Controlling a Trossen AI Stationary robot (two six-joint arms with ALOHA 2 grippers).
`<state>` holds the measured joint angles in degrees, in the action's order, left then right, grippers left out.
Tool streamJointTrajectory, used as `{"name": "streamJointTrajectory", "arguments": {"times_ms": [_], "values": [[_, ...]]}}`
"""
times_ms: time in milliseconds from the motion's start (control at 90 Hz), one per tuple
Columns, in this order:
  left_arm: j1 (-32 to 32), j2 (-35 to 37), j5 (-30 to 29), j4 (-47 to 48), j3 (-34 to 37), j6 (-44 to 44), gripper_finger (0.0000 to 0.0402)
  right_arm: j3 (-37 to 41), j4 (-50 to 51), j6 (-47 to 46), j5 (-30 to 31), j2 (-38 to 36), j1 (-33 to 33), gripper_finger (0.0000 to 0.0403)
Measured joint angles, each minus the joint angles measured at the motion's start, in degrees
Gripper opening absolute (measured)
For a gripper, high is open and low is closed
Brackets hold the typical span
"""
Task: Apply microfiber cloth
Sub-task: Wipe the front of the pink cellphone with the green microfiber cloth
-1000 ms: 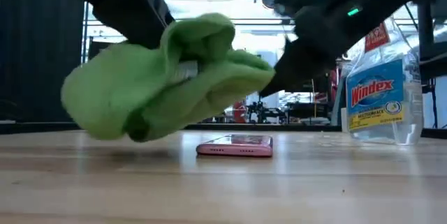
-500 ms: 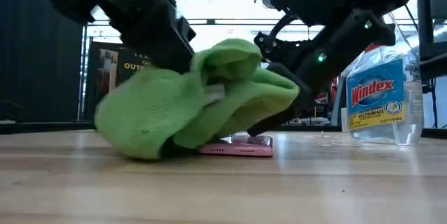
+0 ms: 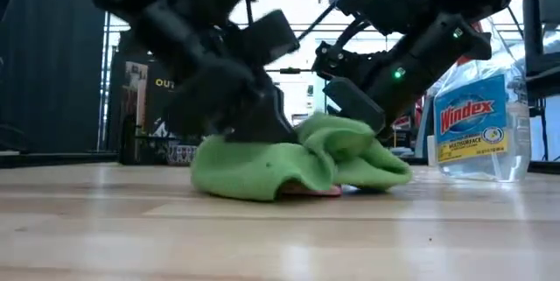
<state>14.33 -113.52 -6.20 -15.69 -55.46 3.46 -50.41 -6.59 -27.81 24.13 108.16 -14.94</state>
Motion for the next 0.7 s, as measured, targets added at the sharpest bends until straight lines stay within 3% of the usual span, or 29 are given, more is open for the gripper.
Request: {"name": "streamJointTrajectory", "arguments": {"times_ms": [278, 422, 700], "values": [[3.7, -2.2, 3.5, -1.1, -0.2, -1.8, 0.0000, 0.0, 0.5, 0.0, -0.7, 0.1, 0.3, 0.0000], [4.0, -1.5, 3.9, -1.2, -0.1, 2.0, 0.0000, 0.1, 0.5, 0.2, -1.5, 0.1, 0.3, 0.0000], [-0.8, -1.6, -4.3, -3.5, 0.0, 6.1, 0.0000, 0.1, 0.5, 0.2, -2.0, 0.1, 0.3, 0.0000]]}}
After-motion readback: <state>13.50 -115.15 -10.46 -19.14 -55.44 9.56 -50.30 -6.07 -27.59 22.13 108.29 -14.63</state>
